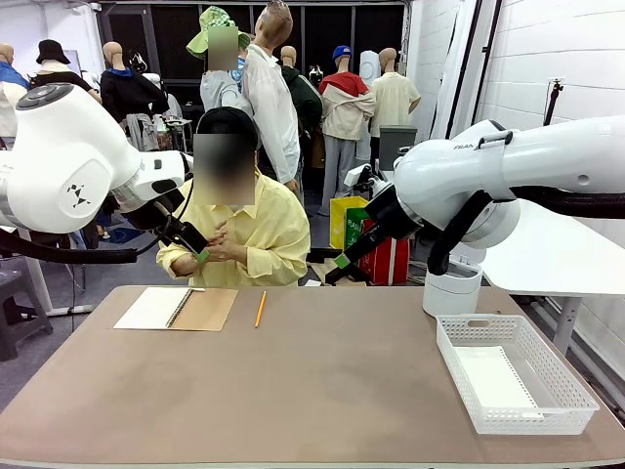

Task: Sort the paper based on its condition.
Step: If a person hands you a paper, place it in the Organizing basket , and if it's crumpled, put it in the Trash can.

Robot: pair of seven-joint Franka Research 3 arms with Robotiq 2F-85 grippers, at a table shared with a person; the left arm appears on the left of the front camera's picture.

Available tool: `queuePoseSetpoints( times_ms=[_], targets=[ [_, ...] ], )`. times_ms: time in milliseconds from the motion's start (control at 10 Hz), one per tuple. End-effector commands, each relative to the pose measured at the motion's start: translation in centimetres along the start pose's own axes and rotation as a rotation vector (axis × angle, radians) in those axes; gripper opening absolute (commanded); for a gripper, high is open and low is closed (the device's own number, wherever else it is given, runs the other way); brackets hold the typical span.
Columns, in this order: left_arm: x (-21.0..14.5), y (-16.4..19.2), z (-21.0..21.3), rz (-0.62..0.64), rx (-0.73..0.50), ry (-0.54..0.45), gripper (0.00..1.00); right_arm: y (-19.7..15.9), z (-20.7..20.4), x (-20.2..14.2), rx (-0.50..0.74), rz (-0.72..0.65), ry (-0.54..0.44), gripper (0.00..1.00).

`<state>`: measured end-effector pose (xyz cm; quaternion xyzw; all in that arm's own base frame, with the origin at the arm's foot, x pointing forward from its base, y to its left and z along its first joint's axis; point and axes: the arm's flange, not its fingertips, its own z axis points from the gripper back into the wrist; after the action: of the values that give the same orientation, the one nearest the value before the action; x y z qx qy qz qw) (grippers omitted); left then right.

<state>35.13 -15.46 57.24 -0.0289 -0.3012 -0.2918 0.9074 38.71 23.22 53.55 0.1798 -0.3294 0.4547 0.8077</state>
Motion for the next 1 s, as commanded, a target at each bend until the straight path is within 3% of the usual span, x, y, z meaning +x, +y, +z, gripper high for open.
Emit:
queuePoseSetpoints(
  times_ms=[0, 900],
  targets=[
    [-0.03, 0.1, 0.05, 0.0, -0.001, -0.001, 1.0, 0.02, 0.07, -0.08, -0.004, 0.002, 0.006, 1.0],
    [-0.03, 0.1, 0.05, 0.0, -0.001, -0.001, 1.0, 0.02, 0.07, -0.08, -0.004, 0.002, 0.006, 1.0]
  ],
)
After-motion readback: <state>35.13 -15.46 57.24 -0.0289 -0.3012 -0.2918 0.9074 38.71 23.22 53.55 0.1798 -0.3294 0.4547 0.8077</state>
